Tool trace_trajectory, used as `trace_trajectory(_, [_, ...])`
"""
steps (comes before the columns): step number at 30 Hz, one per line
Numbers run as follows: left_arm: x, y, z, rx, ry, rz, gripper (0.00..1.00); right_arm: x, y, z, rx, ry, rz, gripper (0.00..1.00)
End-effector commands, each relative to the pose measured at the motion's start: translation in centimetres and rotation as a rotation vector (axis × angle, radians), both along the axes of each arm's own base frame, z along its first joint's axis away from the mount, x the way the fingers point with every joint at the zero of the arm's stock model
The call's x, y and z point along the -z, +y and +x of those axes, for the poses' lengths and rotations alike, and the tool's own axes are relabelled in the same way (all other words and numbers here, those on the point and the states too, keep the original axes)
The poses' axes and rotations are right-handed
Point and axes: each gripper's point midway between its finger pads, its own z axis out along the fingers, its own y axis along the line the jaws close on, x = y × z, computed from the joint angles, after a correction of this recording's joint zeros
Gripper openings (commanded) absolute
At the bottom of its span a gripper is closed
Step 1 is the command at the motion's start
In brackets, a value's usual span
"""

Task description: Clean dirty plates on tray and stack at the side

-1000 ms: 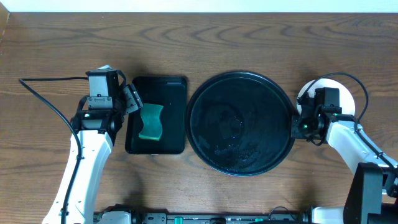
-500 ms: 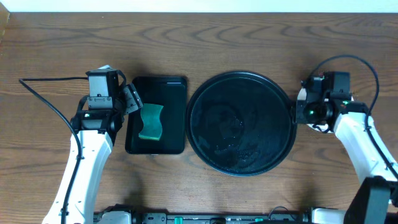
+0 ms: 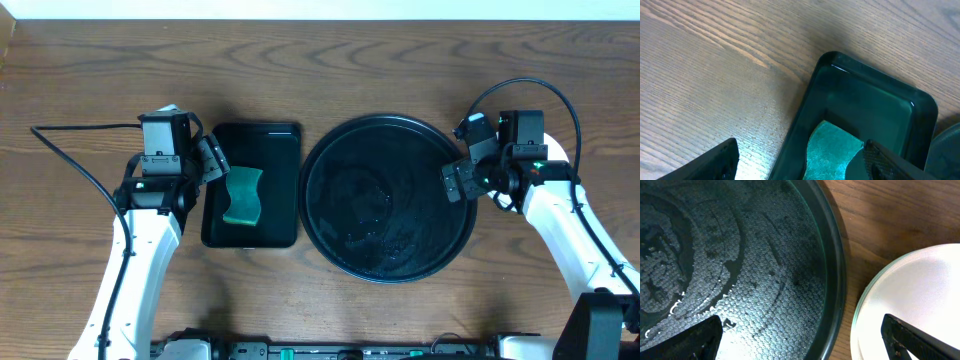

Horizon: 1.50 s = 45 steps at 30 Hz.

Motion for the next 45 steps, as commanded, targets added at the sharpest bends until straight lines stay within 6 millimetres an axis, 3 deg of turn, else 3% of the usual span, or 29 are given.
trace_trajectory(1, [-1.1, 0.4, 0.4, -0.02, -0.027, 0.008, 0.8, -0.6, 0.2, 0.3, -0.037, -0.025, -0.026, 0.99])
trace_trajectory(31, [-1.1, 0.4, 0.4, -0.02, -0.027, 0.008, 0.8, -0.6, 0.1, 0.3, -0.036, -0.024, -0.026, 0.99])
trace_trajectory(37, [-1.1, 0.4, 0.4, -0.02, -0.027, 0.008, 0.8, -2.6, 0.1, 0.3, -0.035, -0.085, -0.025, 0.99])
trace_trajectory(45, [-1.1, 0.4, 0.4, -0.02, -0.027, 0.008, 0.8, -7.8, 0.1, 0.0, -0.033, -0.239, -0.022, 0.99])
